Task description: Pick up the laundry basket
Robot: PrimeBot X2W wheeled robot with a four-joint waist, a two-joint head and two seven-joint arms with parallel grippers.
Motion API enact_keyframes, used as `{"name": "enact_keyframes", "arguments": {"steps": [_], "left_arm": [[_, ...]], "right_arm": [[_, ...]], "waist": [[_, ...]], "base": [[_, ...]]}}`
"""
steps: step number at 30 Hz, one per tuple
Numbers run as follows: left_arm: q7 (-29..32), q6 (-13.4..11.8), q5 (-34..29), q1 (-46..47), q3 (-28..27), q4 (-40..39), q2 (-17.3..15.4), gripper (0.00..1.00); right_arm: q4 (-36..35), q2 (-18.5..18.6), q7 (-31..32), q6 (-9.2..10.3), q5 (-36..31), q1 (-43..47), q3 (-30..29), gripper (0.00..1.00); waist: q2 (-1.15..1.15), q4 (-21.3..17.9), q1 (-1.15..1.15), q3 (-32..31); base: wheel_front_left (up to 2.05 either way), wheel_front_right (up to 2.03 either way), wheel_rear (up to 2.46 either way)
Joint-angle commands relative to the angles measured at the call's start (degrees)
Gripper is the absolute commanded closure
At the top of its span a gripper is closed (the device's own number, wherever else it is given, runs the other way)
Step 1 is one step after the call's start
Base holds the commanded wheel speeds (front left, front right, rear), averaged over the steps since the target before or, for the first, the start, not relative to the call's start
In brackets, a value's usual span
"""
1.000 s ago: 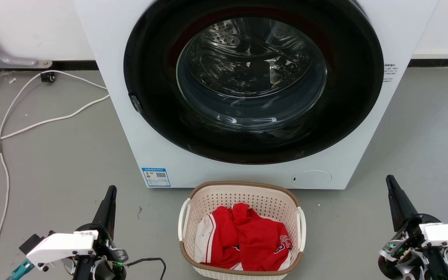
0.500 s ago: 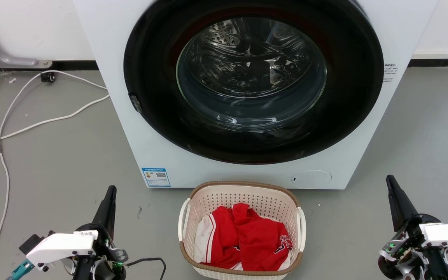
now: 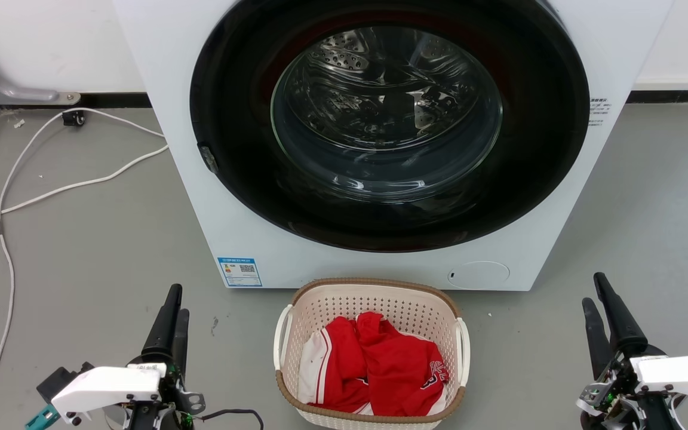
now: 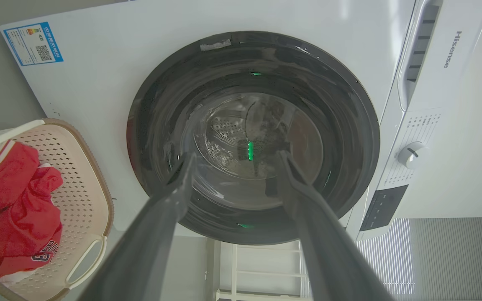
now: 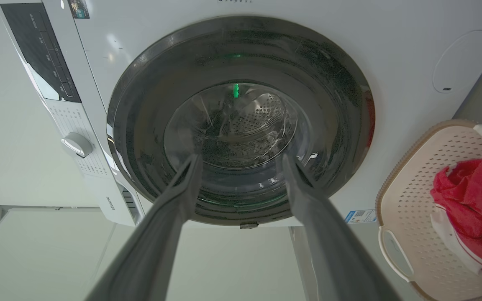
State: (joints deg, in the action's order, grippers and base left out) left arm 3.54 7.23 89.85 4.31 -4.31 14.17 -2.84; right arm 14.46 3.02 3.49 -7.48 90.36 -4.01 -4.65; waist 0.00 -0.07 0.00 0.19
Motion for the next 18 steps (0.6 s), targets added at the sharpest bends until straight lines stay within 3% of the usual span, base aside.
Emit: {"name": "enact_keyframes", "arguments": {"steps": [1, 6, 18], "left_arm": [[-0.9, 0.13, -3.28, 1.33, 0.34, -1.81, -0.31, 0.0], [-1.94, 0.15, -8.98, 1.35, 0.91, -2.89, -0.41, 0.0], [-4.78, 0.04, -28.04, 2.16, 3.62, -5.46, -2.03, 0.0]], "right_arm": [[-1.58, 0.18, -0.85, 0.0, -2.87, -0.42, 0.27, 0.0], [-2.58, 0.17, -1.89, 0.0, -8.47, -0.27, 0.38, 0.0], [-5.46, 0.24, -4.72, -0.01, -30.82, 0.66, 0.81, 0.0]], "waist": [[0.0, -0.01, 0.0, 0.01], [0.0, -0.03, 0.0, 0.08], [0.0, 0.0, 0.0, 0.28]], "base": [[0.0, 0.0, 0.0], [0.0, 0.0, 0.0], [0.0, 0.0, 0.0]]}}
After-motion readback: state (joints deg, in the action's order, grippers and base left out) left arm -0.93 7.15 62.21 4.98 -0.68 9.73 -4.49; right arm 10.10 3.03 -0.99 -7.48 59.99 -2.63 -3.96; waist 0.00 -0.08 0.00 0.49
